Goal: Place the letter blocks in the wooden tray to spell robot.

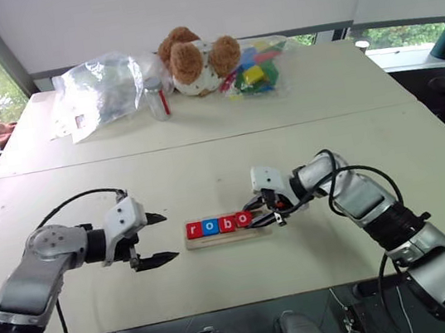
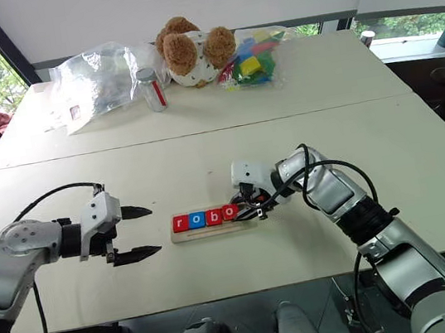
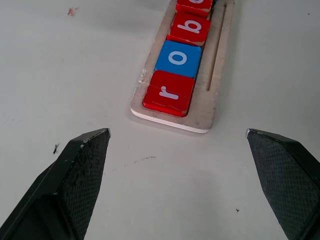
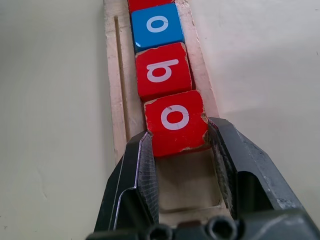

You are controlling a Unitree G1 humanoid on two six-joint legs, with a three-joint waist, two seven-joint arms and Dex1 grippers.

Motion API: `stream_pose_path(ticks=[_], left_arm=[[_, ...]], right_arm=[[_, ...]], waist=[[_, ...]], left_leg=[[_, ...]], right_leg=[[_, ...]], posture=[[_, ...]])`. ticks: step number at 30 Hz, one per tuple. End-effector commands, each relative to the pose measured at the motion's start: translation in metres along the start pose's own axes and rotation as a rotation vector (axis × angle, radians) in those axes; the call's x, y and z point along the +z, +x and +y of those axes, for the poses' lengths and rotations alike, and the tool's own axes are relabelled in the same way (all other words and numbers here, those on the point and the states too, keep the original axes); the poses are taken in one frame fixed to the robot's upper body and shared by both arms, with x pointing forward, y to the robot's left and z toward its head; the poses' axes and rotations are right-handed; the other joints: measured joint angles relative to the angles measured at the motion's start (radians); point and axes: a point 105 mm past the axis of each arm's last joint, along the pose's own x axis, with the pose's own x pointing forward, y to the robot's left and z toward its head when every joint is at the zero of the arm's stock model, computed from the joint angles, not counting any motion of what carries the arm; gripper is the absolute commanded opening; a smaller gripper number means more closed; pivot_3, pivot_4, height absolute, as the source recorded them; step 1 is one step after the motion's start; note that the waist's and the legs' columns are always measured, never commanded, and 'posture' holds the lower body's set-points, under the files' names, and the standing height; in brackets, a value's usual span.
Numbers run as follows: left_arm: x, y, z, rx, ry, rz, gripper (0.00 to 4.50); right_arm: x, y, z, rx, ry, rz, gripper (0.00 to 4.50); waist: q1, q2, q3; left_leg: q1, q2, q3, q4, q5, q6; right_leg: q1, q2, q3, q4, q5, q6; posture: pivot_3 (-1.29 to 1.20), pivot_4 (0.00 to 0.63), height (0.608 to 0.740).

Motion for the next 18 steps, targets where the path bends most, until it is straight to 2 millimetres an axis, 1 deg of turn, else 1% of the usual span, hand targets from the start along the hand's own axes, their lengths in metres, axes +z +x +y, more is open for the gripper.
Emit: stream_pose_path(ticks=[1, 4, 6, 7, 8, 10, 11, 14, 18], left_arm=[[0.009, -0.001, 0.002, 0.012, 0.035, -0.022, 4.5], [0.009, -0.001, 0.003, 0.013, 0.036, -0.021, 4.5], [0.008, 0.0, 0.003, 0.014, 0.037, -0.02, 4.5], [0.008, 0.0, 0.003, 0.015, 0.037, -0.02, 4.5], [0.008, 0.0, 0.003, 0.015, 0.038, -0.021, 4.5], [0.008, 0.0, 0.004, 0.016, 0.038, -0.022, 4.5], [0.008, 0.001, 0.004, 0.016, 0.038, -0.022, 4.5], [0.008, 0.001, 0.005, 0.018, 0.038, -0.022, 4.5], [0.009, 0.003, 0.007, 0.019, 0.04, -0.025, 4.5]], right_arm=[[0.013, 0.0, -0.001, 0.001, -0.049, -0.023, 1.1], [0.017, 0.002, 0.0, 0.004, -0.057, -0.031, 1.1], [0.018, 0.003, 0.001, 0.005, -0.063, -0.034, 2.13], [0.018, 0.004, 0.001, 0.005, -0.066, -0.035, 2.45], [0.019, 0.004, 0.001, 0.005, -0.071, -0.035, 2.91], [0.019, 0.004, 0.0, -0.005, -0.082, -0.034, 3.99], [0.02, 0.003, -0.002, -0.012, -0.085, -0.038, 4.45], [0.027, -0.001, -0.009, -0.043, -0.088, -0.055, 4.48], [0.037, -0.013, -0.02, -0.084, -0.101, -0.083, 4.48]], waist=[[0.0, 0.0, 0.0], [0.0, 0.0, 0.0], [0.0, 0.0, 0.0], [0.0, 0.0, 0.0], [0.0, 0.0, 0.0], [0.0, 0.0, 0.0], [0.0, 0.0, 0.0], [0.0, 0.0, 0.0], [0.0, 0.0, 0.0]], left_leg=[[0.0, 0.0, 0.0, 0.0, 0.0, 0.0], [0.0, 0.0, 0.0, 0.0, 0.0, 0.0], [0.0, 0.0, 0.0, 0.0, 0.0, 0.0], [0.0, 0.0, 0.0, 0.0, 0.0, 0.0], [0.0, 0.0, 0.0, 0.0, 0.0, 0.0], [0.0, 0.0, 0.0, 0.0, 0.0, 0.0], [0.0, 0.0, 0.0, 0.0, 0.0, 0.0], [0.0, 0.0, 0.0, 0.0, 0.0, 0.0], [0.0, 0.0, 0.0, 0.0, 0.0, 0.0]], right_leg=[[0.0, 0.0, 0.0, 0.0, 0.0, 0.0], [0.0, 0.0, 0.0, 0.0, 0.0, 0.0], [0.0, 0.0, 0.0, 0.0, 0.0, 0.0], [0.0, 0.0, 0.0, 0.0, 0.0, 0.0], [0.0, 0.0, 0.0, 0.0, 0.0, 0.0], [0.0, 0.0, 0.0, 0.0, 0.0, 0.0], [0.0, 0.0, 0.0, 0.0, 0.0, 0.0], [0.0, 0.0, 0.0, 0.0, 0.0, 0.0], [0.0, 0.0, 0.0, 0.0, 0.0, 0.0]], posture=[[0.0, 0.15, 0.74], [0.0, 0.15, 0.74], [0.0, 0.15, 0.74], [0.0, 0.15, 0.74], [0.0, 0.15, 0.74], [0.0, 0.15, 0.74], [0.0, 0.15, 0.74], [0.0, 0.15, 0.74], [0.0, 0.15, 0.74]])
